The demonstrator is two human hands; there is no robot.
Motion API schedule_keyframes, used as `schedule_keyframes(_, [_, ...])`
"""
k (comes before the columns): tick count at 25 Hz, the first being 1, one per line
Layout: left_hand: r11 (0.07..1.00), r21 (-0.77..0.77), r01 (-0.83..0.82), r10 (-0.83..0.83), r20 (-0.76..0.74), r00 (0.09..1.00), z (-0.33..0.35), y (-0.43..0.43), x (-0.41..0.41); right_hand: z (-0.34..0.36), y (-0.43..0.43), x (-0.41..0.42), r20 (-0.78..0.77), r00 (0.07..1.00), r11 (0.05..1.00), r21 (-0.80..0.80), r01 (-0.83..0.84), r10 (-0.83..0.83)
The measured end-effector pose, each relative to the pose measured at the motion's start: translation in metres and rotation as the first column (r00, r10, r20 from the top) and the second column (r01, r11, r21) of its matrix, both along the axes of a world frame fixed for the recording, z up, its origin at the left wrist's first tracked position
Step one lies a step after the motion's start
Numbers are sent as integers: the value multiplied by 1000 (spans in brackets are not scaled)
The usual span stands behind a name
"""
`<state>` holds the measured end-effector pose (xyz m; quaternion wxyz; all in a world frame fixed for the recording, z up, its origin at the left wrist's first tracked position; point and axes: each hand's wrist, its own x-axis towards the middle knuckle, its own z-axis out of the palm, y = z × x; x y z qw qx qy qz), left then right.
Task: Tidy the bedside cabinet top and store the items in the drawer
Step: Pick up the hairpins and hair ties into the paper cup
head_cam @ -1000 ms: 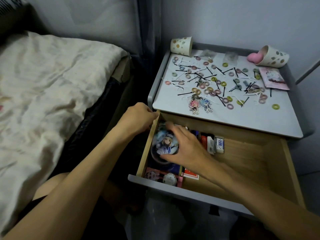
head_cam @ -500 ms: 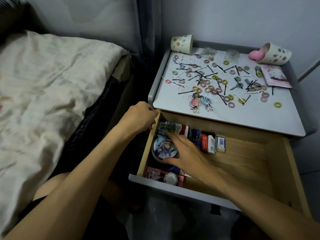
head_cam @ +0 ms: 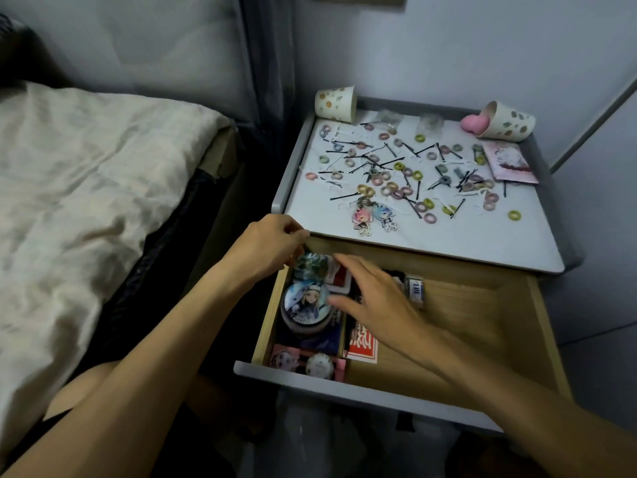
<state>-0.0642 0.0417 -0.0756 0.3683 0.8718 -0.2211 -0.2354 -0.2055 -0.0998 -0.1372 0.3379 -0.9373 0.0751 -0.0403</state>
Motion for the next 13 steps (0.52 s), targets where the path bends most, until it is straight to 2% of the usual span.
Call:
schedule_keyframes(6, [993,-65,100,-103,-49,993,29,-39,-7,48,-78,-3,153,952,958,-64,279,-266])
schedule_keyframes(10, [980,-98,176,-178,-14,984,49,-93,-2,67,-171,7,73,911,860,-307,408,-406])
schedule_keyframes(13, [970,-86,228,-227,24,974,51,-148,10,77,-243,22,-26,840,790,-359,498,-541])
